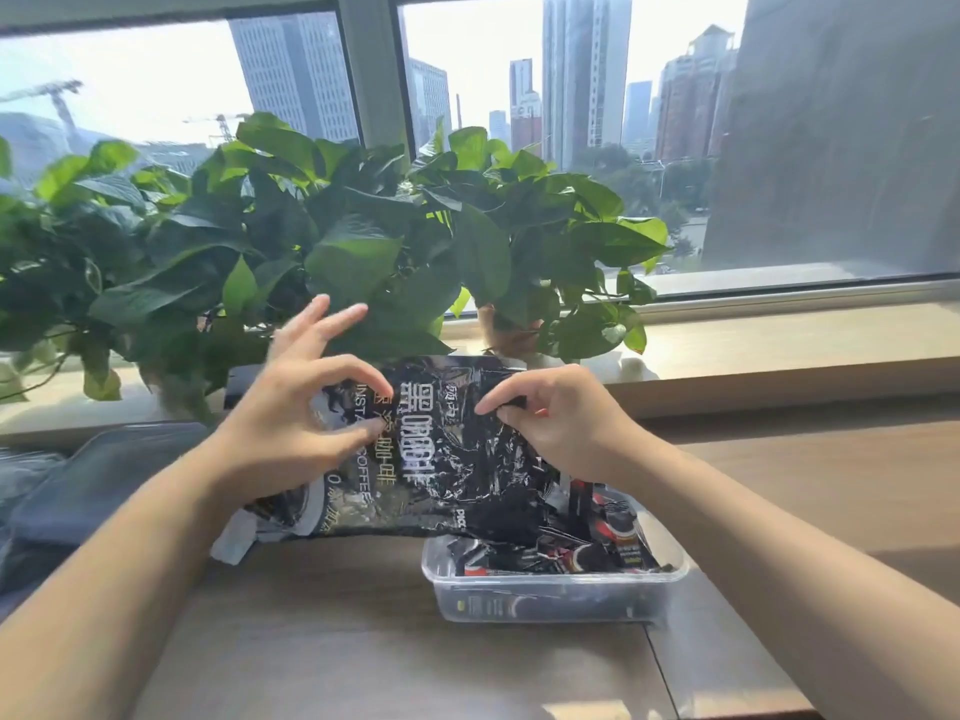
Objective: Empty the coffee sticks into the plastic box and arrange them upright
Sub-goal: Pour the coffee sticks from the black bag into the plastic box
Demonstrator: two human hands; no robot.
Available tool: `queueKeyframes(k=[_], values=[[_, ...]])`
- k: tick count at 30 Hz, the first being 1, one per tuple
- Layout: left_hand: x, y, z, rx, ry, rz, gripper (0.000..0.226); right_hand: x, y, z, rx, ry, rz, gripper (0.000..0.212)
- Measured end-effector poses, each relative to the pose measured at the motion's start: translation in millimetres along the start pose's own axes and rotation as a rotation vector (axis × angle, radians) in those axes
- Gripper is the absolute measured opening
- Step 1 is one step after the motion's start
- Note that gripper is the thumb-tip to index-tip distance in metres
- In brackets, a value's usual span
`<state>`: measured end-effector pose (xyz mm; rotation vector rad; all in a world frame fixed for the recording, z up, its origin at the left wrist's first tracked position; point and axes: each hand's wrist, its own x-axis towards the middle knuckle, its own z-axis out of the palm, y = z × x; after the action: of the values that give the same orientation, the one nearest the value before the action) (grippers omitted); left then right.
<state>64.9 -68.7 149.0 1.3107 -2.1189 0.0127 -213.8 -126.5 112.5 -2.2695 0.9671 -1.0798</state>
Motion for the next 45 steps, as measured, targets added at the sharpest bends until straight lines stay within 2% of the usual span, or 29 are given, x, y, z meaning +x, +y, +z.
queueKeyframes(k=[2, 4, 7, 9, 12, 16, 18, 22, 25, 28, 32, 35, 38, 45], values=[[21.3, 11.2, 12.7, -0.026, -0.166, 0.031, 0.020, 2.8, -2.4, 2.2, -0.006, -0.012, -0.051, 0.027], [38.1, 18.5, 22.9, -0.045, -0.233, 0.033, 0.019, 3.4, -3.3, 3.5, -0.020, -0.018, -0.079, 0.027], [52.1, 23.6, 29.0, -0.064, -0.236, 0.124, 0.021, -5.0, 1.0, -3.5, 0.013, 0.004, -0.054, 0.021], [55.1, 24.5, 29.7, -0.070, -0.240, 0.145, 0.024, -17.8, 11.2, -13.8, 0.152, 0.077, 0.016, 0.011], [53.4, 21.9, 29.7, -0.081, -0.207, 0.139, 0.029, -45.6, 30.3, -26.4, 0.147, 0.167, 0.081, 0.019], [51.5, 17.1, 26.6, -0.089, -0.205, 0.099, 0.030, -68.6, 46.4, -15.0, -0.086, -0.081, 0.170, 0.035], [51.4, 17.1, 25.9, -0.088, -0.205, 0.079, 0.031, -68.2, 51.3, -4.6, -0.200, -0.140, 0.143, 0.036], [50.9, 19.1, 24.0, -0.049, -0.232, 0.084, 0.030, -63.9, 53.3, 8.2, -0.148, -0.116, 0.126, 0.014], [51.7, 16.0, 20.5, -0.019, -0.233, 0.097, 0.029, -66.3, 54.9, 8.3, -0.056, -0.129, 0.174, 0.006], [49.6, 11.8, 16.3, -0.017, -0.241, 0.089, 0.028, -69.5, 59.0, -6.6, -0.042, -0.160, 0.227, 0.007], [44.8, 6.2, 6.9, -0.022, -0.257, 0.034, 0.026, -66.2, 61.6, -32.8, -0.174, -0.205, 0.289, 0.016], [41.5, -0.9, -2.1, -0.009, -0.264, -0.004, 0.024, -59.5, 56.9, -44.0, -0.264, -0.257, 0.308, 0.011], [38.1, -8.7, -9.3, 0.023, -0.236, -0.046, 0.011, -54.4, 52.5, -47.6, -0.303, -0.258, 0.297, 0.004], [25.6, -18.7, -20.4, -0.044, -0.154, -0.086, 0.022, -53.0, 49.6, -38.2, -0.322, -0.310, 0.290, 0.008]])
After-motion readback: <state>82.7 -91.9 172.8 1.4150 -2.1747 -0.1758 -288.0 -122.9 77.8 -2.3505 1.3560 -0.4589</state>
